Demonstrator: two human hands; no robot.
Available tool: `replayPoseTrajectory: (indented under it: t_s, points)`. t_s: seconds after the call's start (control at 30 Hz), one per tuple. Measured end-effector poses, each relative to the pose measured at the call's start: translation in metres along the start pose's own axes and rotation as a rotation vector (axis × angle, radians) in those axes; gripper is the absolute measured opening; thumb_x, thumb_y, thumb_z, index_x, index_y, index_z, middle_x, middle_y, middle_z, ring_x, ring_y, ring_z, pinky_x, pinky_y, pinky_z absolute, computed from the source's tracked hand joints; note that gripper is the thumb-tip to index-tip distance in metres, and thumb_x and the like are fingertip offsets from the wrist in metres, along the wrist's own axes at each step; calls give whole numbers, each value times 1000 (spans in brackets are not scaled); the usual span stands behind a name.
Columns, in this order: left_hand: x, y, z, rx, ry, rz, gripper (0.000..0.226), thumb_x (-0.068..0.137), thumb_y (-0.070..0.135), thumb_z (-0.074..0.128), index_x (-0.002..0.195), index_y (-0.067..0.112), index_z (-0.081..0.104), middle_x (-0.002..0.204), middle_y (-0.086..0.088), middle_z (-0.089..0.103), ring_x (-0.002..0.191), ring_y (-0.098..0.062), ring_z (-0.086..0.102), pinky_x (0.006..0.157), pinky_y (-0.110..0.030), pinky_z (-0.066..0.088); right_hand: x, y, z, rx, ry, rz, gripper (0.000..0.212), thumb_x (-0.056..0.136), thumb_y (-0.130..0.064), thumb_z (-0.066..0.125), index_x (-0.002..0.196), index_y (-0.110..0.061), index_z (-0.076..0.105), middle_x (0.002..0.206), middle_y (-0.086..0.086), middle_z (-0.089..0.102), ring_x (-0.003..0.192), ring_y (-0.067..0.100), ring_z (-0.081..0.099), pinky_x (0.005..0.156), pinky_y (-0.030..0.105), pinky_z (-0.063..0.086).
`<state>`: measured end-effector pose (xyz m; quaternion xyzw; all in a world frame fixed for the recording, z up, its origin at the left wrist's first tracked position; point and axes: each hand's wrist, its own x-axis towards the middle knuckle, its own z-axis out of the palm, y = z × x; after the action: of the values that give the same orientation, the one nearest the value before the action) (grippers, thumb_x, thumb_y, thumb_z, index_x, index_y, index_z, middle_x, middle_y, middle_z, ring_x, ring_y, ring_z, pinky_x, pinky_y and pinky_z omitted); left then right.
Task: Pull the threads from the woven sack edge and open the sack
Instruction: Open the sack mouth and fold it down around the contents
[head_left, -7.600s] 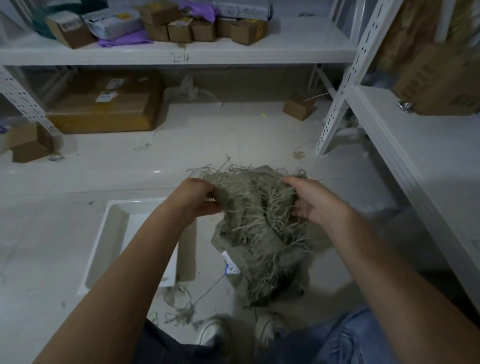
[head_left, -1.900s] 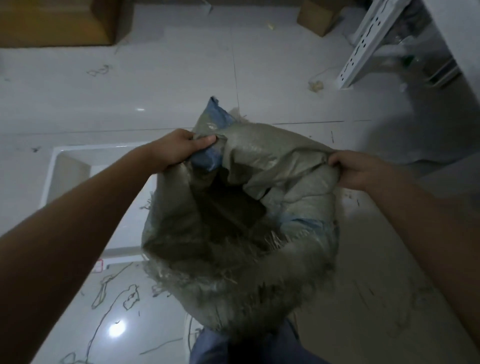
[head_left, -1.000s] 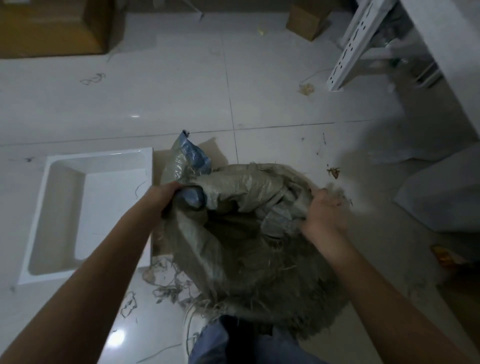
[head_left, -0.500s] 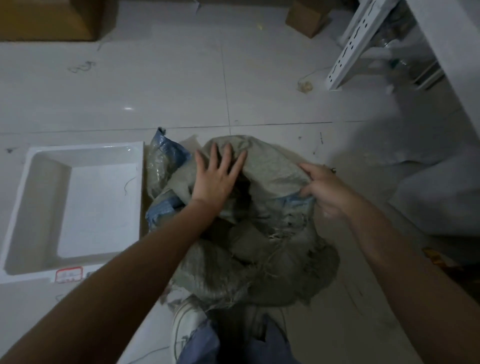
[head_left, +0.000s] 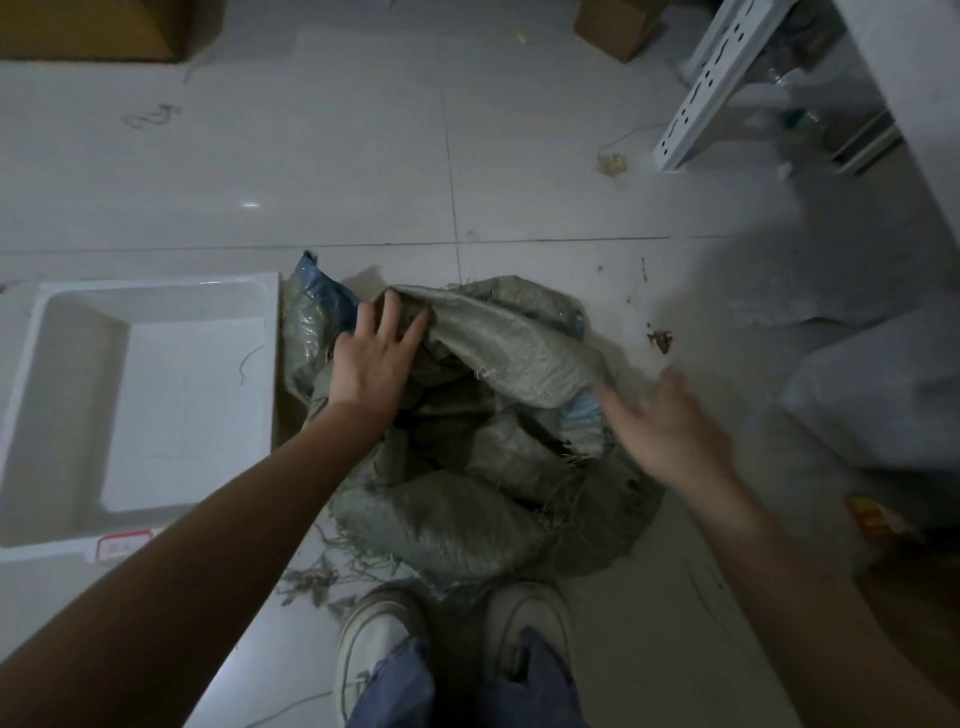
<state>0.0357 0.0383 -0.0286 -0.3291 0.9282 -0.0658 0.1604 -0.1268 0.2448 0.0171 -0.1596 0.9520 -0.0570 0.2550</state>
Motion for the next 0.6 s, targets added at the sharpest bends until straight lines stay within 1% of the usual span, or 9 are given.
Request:
replayPoseTrajectory:
  t_s: [0.1,0.2,0.3,0.37,0.43,0.5,0.53,0.57,0.6]
  points:
    - [-2,4,-5,0,-18,-13,95,82,22,66,152,25,2,157,-16,5,138,-36,24,82,-33,51,-6,-7,38,-26,-158,96,98,71,-76,52,135,-6,27,134,18,46,119,36,51,95,41,46]
    - [-1,-2,-2,6,-34,-41,98,81,21,66,152,24,0,158,-15,4,138,-35,24,78,-31,51,5,-1,64,-10,-90,142,80,74,-48,70,129,-7,28,133,20,41,118,38,48,92,41,46]
    - [-2,-11,4,8,-68,-56,104,77,24,71,152,25,-1,157,-15,5,137,-35,26,81,-33,52,15,7,70,188,-50,189,56,82,-15,66,128,-2,37,129,24,48,112,40,53,90,41,47]
    - [-2,-16,8,16,-94,-65,104,77,24,71,152,24,-2,156,-16,7,135,-35,27,81,-33,52,26,19,67,446,-45,233,38,83,1,56,121,3,51,120,22,58,107,38,57,86,36,46]
    - [0,-19,10,-13,-95,-91,99,79,24,69,151,26,2,154,-17,10,133,-35,30,80,-34,52,31,31,56,888,-141,403,36,76,10,49,108,3,62,107,20,63,90,32,64,78,30,50]
    - [3,-19,12,-80,-88,-117,91,80,30,67,150,26,9,152,-17,15,132,-36,31,85,-39,50,34,44,48,1361,-261,472,27,52,11,49,70,3,68,78,19,67,59,22,70,57,24,58]
    - [4,-19,12,-116,-97,-129,87,81,36,64,150,25,12,152,-17,15,133,-36,29,90,-42,47,34,47,45,1558,-228,499,19,42,10,51,50,1,66,62,16,65,46,19,68,46,24,56]
    - [5,-18,13,-148,-115,-143,85,81,43,61,149,25,13,153,-16,14,136,-37,26,96,-45,43,36,51,44,1711,-184,528,12,34,10,55,39,1,61,53,14,62,40,19,65,41,26,55]
    - [6,-17,13,-173,-142,-156,84,82,50,57,149,25,14,154,-16,12,139,-37,21,101,-47,39,41,57,47,1759,-130,581,9,34,11,58,38,2,60,53,16,59,41,21,64,42,28,56]
